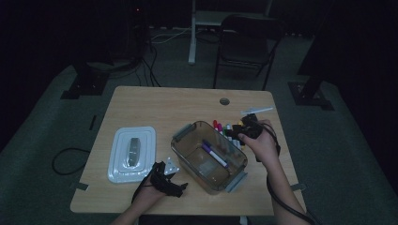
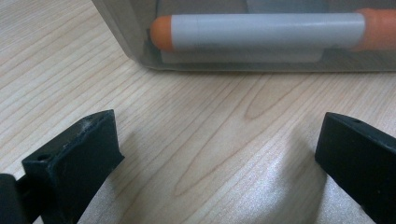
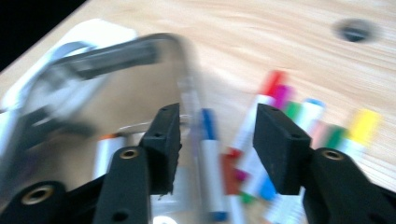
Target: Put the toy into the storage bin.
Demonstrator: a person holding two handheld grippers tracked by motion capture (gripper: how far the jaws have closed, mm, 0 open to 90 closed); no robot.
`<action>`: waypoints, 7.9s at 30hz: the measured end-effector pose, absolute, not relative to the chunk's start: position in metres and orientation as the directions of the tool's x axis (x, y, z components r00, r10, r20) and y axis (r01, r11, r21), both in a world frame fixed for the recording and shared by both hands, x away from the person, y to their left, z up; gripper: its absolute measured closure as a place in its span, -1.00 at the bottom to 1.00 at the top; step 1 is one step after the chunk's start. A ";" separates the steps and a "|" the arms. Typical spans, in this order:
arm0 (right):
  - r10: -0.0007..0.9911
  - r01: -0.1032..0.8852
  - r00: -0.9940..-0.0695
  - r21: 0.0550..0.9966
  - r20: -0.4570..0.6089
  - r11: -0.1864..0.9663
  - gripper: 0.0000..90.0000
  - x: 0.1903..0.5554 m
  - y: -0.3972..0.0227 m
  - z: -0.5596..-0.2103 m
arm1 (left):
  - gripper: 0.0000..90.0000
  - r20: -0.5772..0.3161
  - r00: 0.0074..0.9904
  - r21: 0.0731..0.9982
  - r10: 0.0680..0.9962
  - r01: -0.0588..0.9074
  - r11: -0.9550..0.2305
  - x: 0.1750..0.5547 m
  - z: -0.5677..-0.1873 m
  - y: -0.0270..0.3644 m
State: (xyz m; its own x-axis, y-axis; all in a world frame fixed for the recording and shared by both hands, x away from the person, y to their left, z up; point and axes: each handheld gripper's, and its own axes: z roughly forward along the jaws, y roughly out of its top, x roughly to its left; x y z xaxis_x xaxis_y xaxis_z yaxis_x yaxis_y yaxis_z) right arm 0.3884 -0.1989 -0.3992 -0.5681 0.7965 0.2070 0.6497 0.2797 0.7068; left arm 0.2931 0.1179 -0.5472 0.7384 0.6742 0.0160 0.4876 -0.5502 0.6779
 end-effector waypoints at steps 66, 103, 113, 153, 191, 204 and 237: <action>0.690 0.644 -0.673 0.672 0.267 0.367 0.70 0.352 -0.146 -0.387 | -0.99 0.016 0.739 0.677 0.674 0.488 -0.551 0.293 -0.547 0.118; 0.573 0.668 -0.744 0.338 0.344 0.663 0.55 0.370 -0.066 -0.467 | -0.99 0.016 0.738 0.678 0.674 0.488 -0.550 0.293 -0.547 0.118; 0.638 0.605 -0.736 0.644 0.227 0.469 0.17 0.376 -0.137 -0.404 | -0.99 0.016 0.739 0.677 0.674 0.488 -0.551 0.293 -0.547 0.118; 0.923 0.821 -0.247 0.570 0.296 0.037 0.70 0.430 -0.255 -0.461 | -0.99 0.017 0.739 0.678 0.674 0.487 -0.551 0.293 -0.547 0.118; 0.583 0.673 -0.735 0.479 0.346 0.564 0.70 0.369 -0.080 -0.435 | -0.99 0.015 0.739 0.677 0.674 0.488 -0.551 0.293 -0.547 0.118; 0.607 0.702 -0.712 0.331 0.354 0.630 0.70 0.376 -0.062 -0.468 | -0.99 0.018 0.738 0.679 0.674 0.486 -0.551 0.293 -0.547 0.118; 0.883 0.748 -0.422 0.629 0.204 0.212 0.23 0.421 -0.231 -0.439 | -0.99 0.017 0.739 0.678 0.674 0.487 -0.551 0.293 -0.547 0.118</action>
